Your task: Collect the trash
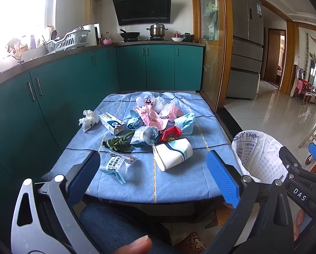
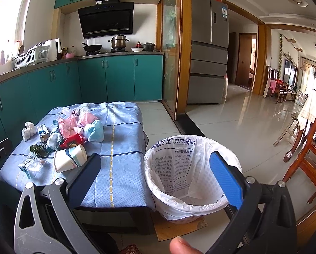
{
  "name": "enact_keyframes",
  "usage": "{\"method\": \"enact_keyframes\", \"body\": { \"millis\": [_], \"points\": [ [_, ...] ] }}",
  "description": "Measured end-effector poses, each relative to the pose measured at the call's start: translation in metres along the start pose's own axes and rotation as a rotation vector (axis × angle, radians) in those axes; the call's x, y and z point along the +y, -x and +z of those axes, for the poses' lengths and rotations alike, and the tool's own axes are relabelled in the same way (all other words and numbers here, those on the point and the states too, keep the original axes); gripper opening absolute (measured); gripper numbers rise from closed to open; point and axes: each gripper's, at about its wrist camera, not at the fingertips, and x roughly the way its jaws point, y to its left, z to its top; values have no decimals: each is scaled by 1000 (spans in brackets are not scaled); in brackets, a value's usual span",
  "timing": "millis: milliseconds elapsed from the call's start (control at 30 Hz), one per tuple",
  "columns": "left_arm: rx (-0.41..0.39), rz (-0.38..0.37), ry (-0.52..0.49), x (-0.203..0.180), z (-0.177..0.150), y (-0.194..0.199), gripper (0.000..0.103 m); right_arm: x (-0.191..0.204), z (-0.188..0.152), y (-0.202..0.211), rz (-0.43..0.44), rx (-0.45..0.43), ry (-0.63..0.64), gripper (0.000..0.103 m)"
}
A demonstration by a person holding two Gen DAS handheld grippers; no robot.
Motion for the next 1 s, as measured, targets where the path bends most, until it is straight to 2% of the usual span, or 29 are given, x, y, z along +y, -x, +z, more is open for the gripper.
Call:
{"method": "enact_keyframes", "body": {
  "millis": [1000],
  "points": [
    [5, 2, 7, 3, -2, -4, 100, 2, -2, -7, 0, 16, 5, 100]
  ]
}}
